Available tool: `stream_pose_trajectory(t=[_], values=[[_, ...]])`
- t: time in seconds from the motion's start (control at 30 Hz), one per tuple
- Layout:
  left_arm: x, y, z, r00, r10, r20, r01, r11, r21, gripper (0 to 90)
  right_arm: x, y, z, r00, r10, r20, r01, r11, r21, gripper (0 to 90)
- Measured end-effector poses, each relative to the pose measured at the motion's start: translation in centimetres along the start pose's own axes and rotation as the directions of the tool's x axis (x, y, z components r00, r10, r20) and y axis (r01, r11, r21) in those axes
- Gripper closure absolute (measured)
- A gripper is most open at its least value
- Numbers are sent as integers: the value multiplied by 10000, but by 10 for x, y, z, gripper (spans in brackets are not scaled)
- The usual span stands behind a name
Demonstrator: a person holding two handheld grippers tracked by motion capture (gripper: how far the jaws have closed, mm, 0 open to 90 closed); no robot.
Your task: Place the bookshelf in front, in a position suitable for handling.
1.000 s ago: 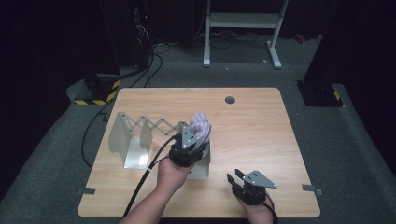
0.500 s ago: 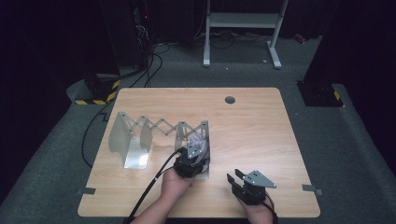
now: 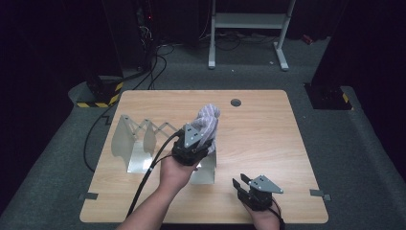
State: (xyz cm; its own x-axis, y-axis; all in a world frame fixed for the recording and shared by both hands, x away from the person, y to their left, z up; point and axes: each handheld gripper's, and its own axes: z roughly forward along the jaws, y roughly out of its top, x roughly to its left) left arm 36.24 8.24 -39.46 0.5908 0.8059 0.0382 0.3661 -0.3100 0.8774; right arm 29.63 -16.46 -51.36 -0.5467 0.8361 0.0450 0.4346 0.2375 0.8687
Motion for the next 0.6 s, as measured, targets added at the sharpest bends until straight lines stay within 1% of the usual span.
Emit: stream_pose_trajectory(t=[0.07, 0.13, 0.2, 0.23, 0.27, 0.3, 0.33, 0.37, 0.4, 0.43, 0.47, 0.5, 0.53, 0.57, 0.6], values=[[-2, -18, 11, 9998, -191, 39, 190, 9993, 322, 667, 0, 0, 0, 10000, 13, 2, -13, 10000, 20, 601], [-5, -36, 22, 9994, -313, 110, 305, 9969, 729, 667, 0, 0, 1, 10000, -28, -5, 28, 10000, 27, 601], [-9, -52, 32, 9994, -329, 107, 316, 9939, 1057, 667, 1, 0, 1, 10000, -41, -18, 41, 10000, 45, 601], [-11, -62, 39, 9997, -246, 58, 237, 9920, 1238, 667, 1, -1, 1, 10000, -41, -25, 41, 10000, 53, 601], [-12, -68, 43, 9998, -204, 5, 201, 9907, 1342, 667, 1, -1, 2, 10000, -50, -36, 50, 10000, 66, 601], [-12, -72, 47, 9996, -278, 71, 264, 9880, 1520, 668, 1, -1, 2, 10000, -57, -43, 57, 9999, 86, 601], [-14, -77, 51, 9993, -318, 207, 274, 9819, 1872, 669, 2, -1, 3, 10000, -56, -45, 57, 9999, 107, 601], [-16, -82, 56, 9995, -210, 228, 159, 9793, 2018, 669, 2, -1, 3, 10000, -76, -57, 76, 9999, 108, 601], [-18, -88, 60, 9996, -67, 262, 6, 9742, 2255, 669, 3, -1, 3, 9999, -99, -64, 100, 9999, 115, 601], [-19, -95, 65, 9995, -45, 311, -33, 9688, 2478, 669, 3, -1, 3, 9999, -114, -67, 115, 9999, 120, 601], [-18, -100, 69, 9995, -108, 299, 31, 9687, 2482, 670, 3, -1, 3, 9999, -129, -63, 129, 9998, 115, 601], [-16, -101, 69, 9988, -307, 379, 206, 9699, 2427, 670, 3, -1, 3, 9999, -129, -60, 129, 9999, 110, 601], [-15, -100, 69, 9980, -457, 434, 335, 9681, 2482, 670, 3, -1, 2, 9999, -121, -53, 122, 9999, 108, 601], [-15, -99, 69, 9979, -467, 447, 339, 9668, 2534, 670, 3, -1, 2, 9999, -116, -49, 117, 9999, 104, 601], [-15, -98, 68, 9982, -373, 462, 242, 9656, 2588, 670, 3, -1, 2, 9999, -118, -52, 119, 9999, 103, 601]])
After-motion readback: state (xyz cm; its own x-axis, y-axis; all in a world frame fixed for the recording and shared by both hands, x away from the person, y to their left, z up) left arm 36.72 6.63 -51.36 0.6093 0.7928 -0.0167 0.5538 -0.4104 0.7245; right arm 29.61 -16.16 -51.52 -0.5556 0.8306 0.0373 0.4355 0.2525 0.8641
